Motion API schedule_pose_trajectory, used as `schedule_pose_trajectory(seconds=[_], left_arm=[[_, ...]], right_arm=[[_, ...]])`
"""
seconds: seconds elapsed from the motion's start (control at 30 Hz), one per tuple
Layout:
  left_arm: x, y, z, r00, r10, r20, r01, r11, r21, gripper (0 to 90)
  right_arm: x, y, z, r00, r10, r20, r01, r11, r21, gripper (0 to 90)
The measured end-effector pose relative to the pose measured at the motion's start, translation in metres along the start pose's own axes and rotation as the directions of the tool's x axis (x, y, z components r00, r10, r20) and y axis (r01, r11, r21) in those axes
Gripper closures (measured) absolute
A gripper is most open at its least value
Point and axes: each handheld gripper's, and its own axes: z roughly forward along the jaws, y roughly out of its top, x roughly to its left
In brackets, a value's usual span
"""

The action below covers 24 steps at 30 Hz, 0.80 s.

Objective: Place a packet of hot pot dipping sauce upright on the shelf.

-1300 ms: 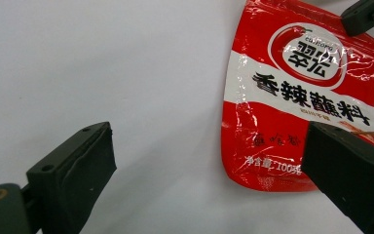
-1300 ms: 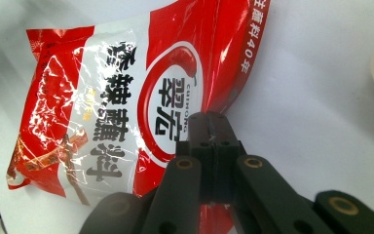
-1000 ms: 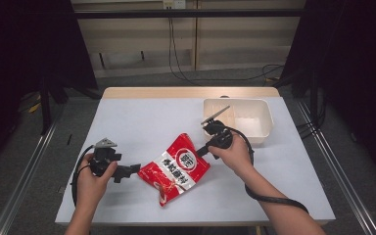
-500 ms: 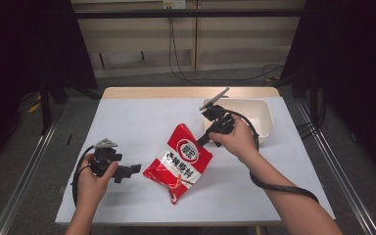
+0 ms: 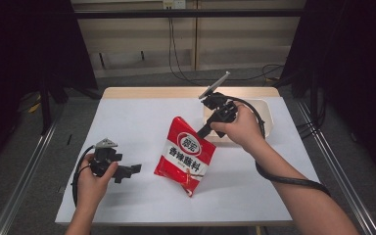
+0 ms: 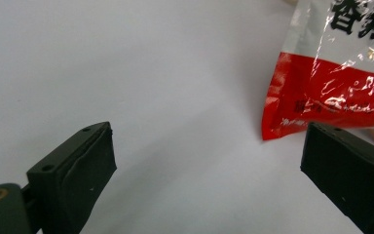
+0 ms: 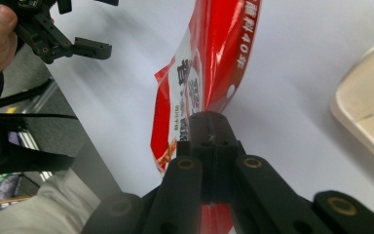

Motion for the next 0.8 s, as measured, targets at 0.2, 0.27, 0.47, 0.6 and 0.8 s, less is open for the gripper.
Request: schedule_pose_trajectory(seconds=[0.2,0.27,0.47,0.6,0.8], left_arm=[[0.001,0.001,-0.002,0.9998,0.017,-0.003,-0.017,0.9998,0.005,5.3],[0.000,0.001,-0.001,0.9999,0.013,0.003,-0.013,0.9999,0.006,5.3],[-0.002,0.001,0.000,1.0000,0.005,0.007,-0.005,1.0000,-0.001,5.3],[-0.002,0.001,0.001,0.9999,0.003,0.012,-0.003,1.0000,0.001,5.3],[-0.002,0.001,0.001,0.9999,0.006,0.011,-0.006,1.0000,0.005,5.3]], right_arm=[[0.008,0.005,-0.016,0.9997,-0.020,0.015,0.020,0.9996,0.022,90.0],[0.011,0.007,-0.022,0.9993,-0.030,0.023,0.029,0.9990,0.034,90.0],[0.013,0.012,-0.042,0.9978,-0.035,0.057,0.033,0.9989,0.034,90.0],[0.012,0.013,-0.053,0.9971,-0.032,0.070,0.028,0.9983,0.051,90.0],[0.007,0.009,-0.070,0.9949,-0.017,0.100,0.012,0.9986,0.052,90.0]])
